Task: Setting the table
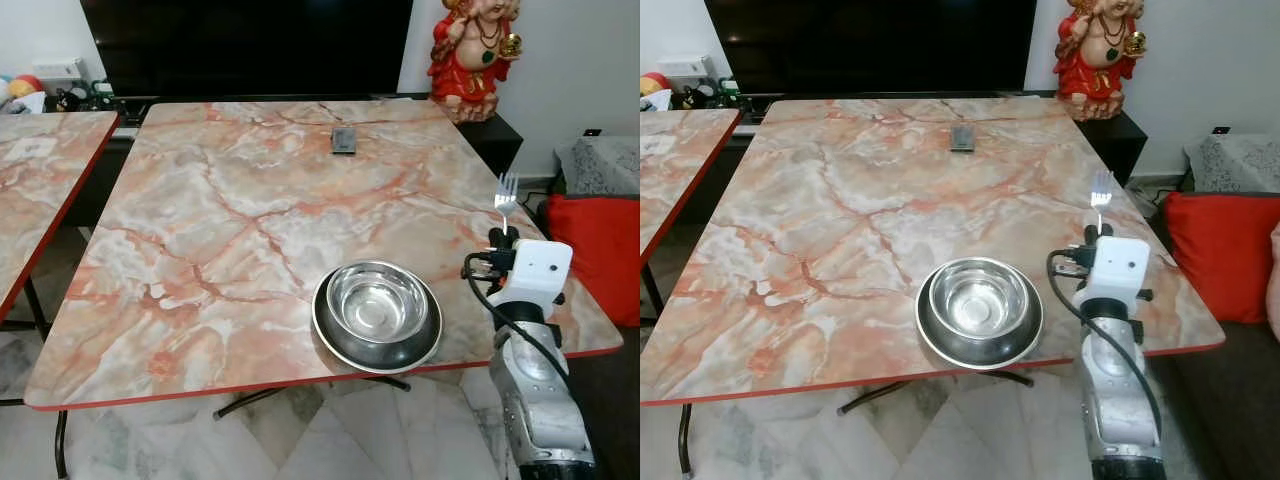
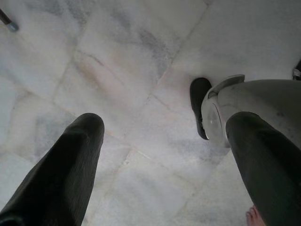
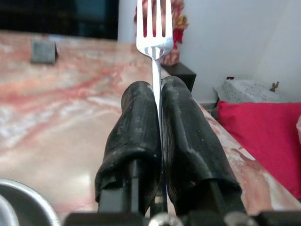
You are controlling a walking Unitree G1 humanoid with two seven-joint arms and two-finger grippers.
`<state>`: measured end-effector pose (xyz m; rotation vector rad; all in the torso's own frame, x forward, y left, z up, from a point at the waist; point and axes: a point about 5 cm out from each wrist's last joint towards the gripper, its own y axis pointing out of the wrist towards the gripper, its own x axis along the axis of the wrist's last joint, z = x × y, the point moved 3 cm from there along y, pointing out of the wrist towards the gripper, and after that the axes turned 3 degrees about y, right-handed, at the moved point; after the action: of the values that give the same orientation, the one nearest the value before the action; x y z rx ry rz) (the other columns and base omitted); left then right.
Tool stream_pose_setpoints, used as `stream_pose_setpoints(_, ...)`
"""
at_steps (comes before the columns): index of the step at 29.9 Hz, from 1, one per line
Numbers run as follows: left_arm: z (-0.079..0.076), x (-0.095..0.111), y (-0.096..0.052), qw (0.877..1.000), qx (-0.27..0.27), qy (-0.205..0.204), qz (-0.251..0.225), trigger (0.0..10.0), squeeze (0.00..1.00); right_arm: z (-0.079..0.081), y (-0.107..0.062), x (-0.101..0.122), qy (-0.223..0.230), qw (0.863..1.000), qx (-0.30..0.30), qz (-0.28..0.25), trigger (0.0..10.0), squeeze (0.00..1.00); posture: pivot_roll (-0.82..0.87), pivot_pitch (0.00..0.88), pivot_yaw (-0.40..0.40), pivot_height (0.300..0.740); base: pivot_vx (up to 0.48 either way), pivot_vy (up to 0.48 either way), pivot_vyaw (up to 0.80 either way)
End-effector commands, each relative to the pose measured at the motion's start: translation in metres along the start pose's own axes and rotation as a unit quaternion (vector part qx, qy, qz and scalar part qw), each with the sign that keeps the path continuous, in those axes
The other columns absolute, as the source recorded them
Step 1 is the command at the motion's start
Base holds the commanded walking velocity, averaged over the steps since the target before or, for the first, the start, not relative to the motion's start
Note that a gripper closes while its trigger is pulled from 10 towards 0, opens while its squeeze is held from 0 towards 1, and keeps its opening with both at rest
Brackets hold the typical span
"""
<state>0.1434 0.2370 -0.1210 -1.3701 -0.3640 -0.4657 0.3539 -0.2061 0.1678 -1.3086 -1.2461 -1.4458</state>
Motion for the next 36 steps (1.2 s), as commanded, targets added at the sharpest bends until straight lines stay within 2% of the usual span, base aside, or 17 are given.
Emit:
stream_pose_setpoints(1,-0.002,-0.009,-0.002,1.0,-0.004,0.002,0.012,10.0,0.0,-0.008,0.006,-0.007,-0.016,0.999,0.004,0.031,10.0,0.0,-0.01,0.106,0.006,0.74,0.0,0.0,0.0)
stream_pose_setpoints(2,-0.002,-0.009,-0.002,1.0,-0.005,0.002,0.012,10.0,0.0,-0.008,0.008,-0.011,-0.017,0.999,0.01,0.044,10.0,0.0,-0.01,0.109,0.011,0.74,0.0,0.0,0.0)
stream_pose_setpoints(3,-0.003,-0.008,-0.001,1.0,-0.006,0.003,0.012,10.0,0.0,-0.006,0.011,-0.021,-0.014,0.996,0.031,0.081,10.0,0.0,-0.01,0.111,0.015,0.74,0.0,0.0,0.0)
stream_pose_setpoints(9,-0.006,-0.006,-0.001,1.0,-0.008,0.004,0.011,10.0,0.0,-0.002,0.016,-0.036,0.0,0.989,0.07,0.129,10.0,0.0,-0.01,0.112,0.017,0.74,0.0,0.0,0.0)
stream_pose_setpoints(13,-0.009,0.0,0.001,1.0,-0.009,0.004,0.006,10.0,0.0,-0.003,0.022,-0.051,0.034,0.981,0.081,0.173,10.0,0.0,-0.01,0.115,0.021,0.74,0.0,0.0,0.0)
stream_pose_setpoints(24,-0.008,0.007,0.003,1.0,-0.009,0.006,0.0,10.0,0.0,0.0,0.026,-0.065,0.08,0.97,0.101,0.206,10.0,0.0,0.0,0.117,0.026,0.74,0.0,0.0,0.0)
stream_pose_setpoints(29,-0.007,0.008,0.003,1.0,-0.008,0.006,-0.001,10.0,0.0,0.004,0.026,-0.068,0.085,0.969,0.105,0.207,10.0,0.0,0.0,0.116,0.026,0.74,0.0,0.0,0.0)
stream_pose_setpoints(36,-0.007,0.009,0.003,1.0,-0.006,0.005,-0.001,10.0,0.0,0.018,0.029,-0.07,0.083,0.969,0.118,0.2,10.0,0.0,0.01,0.118,0.025,0.74,0.0,0.0,0.0)
